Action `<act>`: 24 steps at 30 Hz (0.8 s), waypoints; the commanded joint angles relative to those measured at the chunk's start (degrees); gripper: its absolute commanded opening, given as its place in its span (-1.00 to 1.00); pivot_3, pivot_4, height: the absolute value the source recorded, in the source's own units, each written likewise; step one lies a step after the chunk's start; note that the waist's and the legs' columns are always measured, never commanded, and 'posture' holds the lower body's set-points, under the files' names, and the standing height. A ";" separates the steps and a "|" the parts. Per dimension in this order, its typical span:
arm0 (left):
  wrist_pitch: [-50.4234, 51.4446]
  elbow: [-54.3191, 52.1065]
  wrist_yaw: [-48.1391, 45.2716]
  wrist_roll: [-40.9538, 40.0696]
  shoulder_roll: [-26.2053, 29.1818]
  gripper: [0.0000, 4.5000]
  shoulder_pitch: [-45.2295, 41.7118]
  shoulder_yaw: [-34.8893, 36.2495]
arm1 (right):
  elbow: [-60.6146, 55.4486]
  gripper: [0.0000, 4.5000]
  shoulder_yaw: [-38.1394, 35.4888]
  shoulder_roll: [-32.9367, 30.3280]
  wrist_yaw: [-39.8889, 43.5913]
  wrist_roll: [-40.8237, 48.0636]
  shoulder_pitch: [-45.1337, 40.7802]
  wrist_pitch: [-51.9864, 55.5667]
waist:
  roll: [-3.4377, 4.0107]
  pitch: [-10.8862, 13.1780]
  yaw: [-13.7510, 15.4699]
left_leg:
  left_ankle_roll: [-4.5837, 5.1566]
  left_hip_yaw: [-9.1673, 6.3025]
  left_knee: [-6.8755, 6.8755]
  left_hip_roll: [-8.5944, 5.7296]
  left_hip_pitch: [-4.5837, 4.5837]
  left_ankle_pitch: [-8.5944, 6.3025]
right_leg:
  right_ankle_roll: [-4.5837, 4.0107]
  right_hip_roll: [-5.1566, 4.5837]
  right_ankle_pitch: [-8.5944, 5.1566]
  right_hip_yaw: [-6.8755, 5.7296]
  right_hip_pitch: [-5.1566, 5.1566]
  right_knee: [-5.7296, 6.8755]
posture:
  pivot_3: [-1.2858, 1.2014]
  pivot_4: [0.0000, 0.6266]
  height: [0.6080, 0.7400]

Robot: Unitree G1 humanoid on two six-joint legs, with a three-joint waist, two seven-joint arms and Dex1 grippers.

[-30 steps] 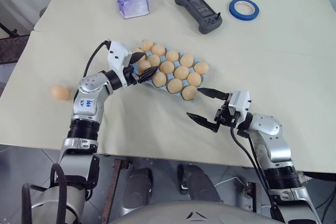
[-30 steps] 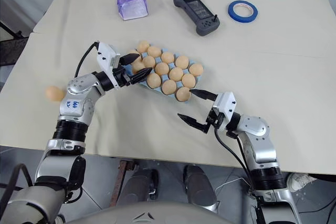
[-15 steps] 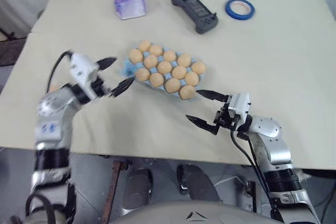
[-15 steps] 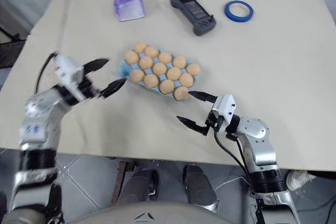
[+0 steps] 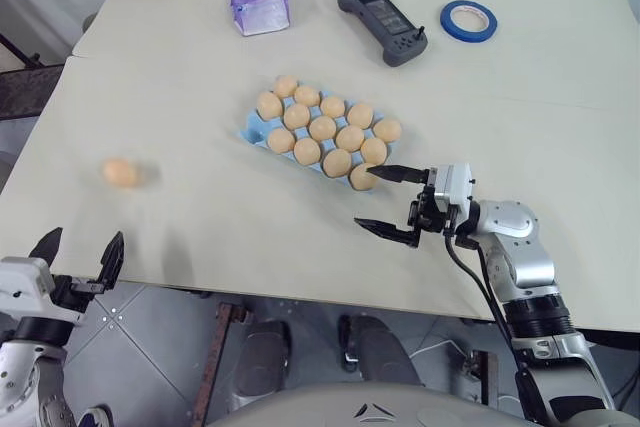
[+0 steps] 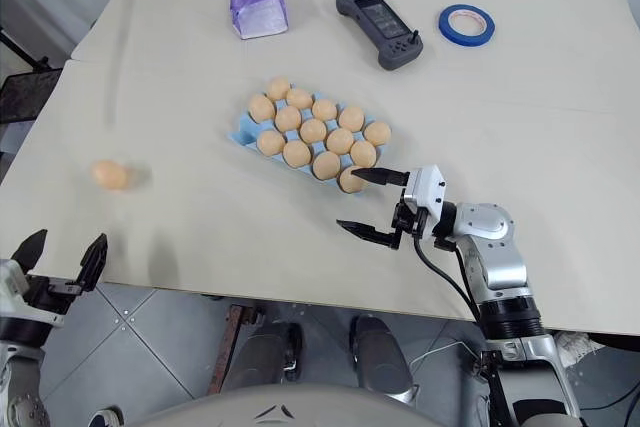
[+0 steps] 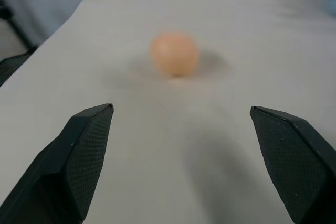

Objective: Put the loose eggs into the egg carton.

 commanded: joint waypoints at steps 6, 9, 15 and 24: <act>5.93 2.44 7.71 -1.08 4.66 0.98 -10.03 -0.61 | 2.16 1.00 -0.55 0.69 2.00 0.63 -1.09 -2.42 | 0.01 0.00 -0.05 | -0.05 -0.04 -0.01 0.02 0.02 0.06 | -0.05 0.05 0.03 -0.04 -0.03 0.10 | 0.03 -0.52 1.00; 8.91 7.05 9.68 -0.22 7.57 0.98 -15.43 -1.37 | 2.30 1.00 -0.67 0.81 1.61 0.34 -1.05 -2.80 | 0.00 0.00 -0.08 | -0.05 -0.03 0.00 0.02 0.02 0.06 | -0.05 0.05 0.03 -0.04 -0.03 0.12 | 0.03 -0.52 1.00; 11.74 16.27 10.39 2.05 11.18 0.98 -24.20 -6.06 | 1.66 1.00 -0.89 1.12 0.61 0.20 -0.22 -3.14 | 0.00 0.00 -0.14 | -0.06 0.00 -0.02 0.02 -0.02 0.04 | -0.02 0.05 0.04 -0.08 -0.11 0.13 | 0.03 -0.52 1.00; 11.41 25.95 9.18 4.12 13.92 0.98 -32.26 -10.30 | -1.13 1.00 -0.96 1.38 -1.42 0.25 2.55 -3.08 | 0.00 0.00 -0.04 | -0.09 -0.02 0.01 0.02 -0.03 0.04 | -0.01 0.04 0.05 -0.12 -0.12 0.15 | 0.03 -0.52 1.00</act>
